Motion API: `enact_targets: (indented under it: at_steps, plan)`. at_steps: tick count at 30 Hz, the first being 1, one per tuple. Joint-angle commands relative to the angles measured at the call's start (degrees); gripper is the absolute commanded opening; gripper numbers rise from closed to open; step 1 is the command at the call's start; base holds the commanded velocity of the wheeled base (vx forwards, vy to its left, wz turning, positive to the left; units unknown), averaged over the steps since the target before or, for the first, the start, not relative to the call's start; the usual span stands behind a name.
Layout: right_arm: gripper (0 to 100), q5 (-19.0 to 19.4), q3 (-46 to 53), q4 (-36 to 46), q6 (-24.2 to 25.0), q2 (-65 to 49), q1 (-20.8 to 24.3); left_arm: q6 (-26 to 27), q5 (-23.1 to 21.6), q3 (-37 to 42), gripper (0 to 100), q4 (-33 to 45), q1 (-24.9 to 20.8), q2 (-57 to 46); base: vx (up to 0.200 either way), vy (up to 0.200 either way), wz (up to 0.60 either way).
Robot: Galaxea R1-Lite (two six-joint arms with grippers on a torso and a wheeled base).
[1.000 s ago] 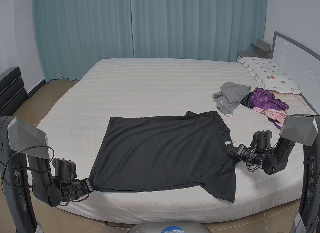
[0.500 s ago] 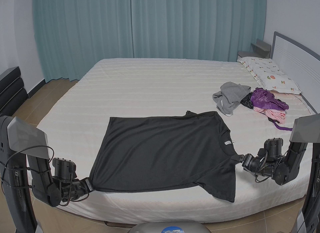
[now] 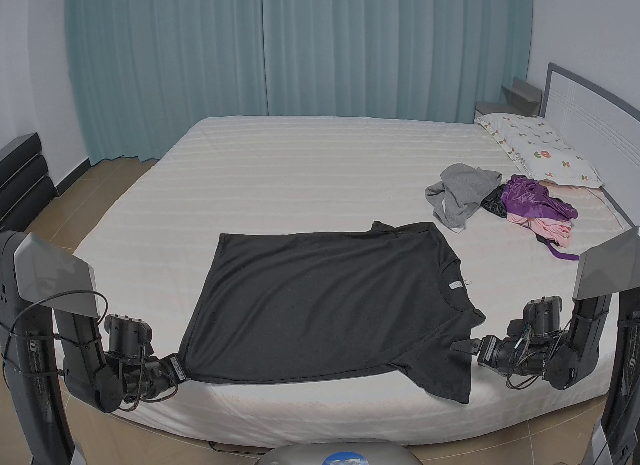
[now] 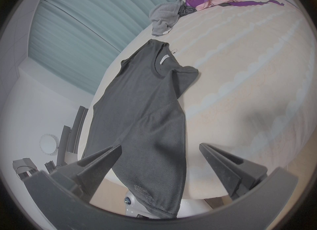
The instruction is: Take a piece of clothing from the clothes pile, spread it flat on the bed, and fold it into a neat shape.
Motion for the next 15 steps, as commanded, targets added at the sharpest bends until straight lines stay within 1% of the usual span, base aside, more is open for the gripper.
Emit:
enact_targets:
  at_steps: [1,10,14,15]
  plan:
    - [100,-0.1,0.0,0.0,0.0,1.6,0.7,0.0,0.0,0.0,0,0.0,0.0,0.0,0.0,0.0,0.0]
    - [100,-0.2,-2.2,-0.4,0.2,2.8,2.9,0.0,0.0,-0.1,0,0.0,0.0,0.0,0.0,0.0,0.0]
    - [100,-2.2,-2.4,-0.2,0.0,3.3,3.7,0.0,0.0,-0.1,0,0.0,0.0,0.0,0.0,0.0,0.0]
    - [0,-2.6,-2.4,-0.3,0.0,3.5,3.8,0.0,0.0,-0.1,0,0.0,0.0,0.0,0.0,0.0,0.0]
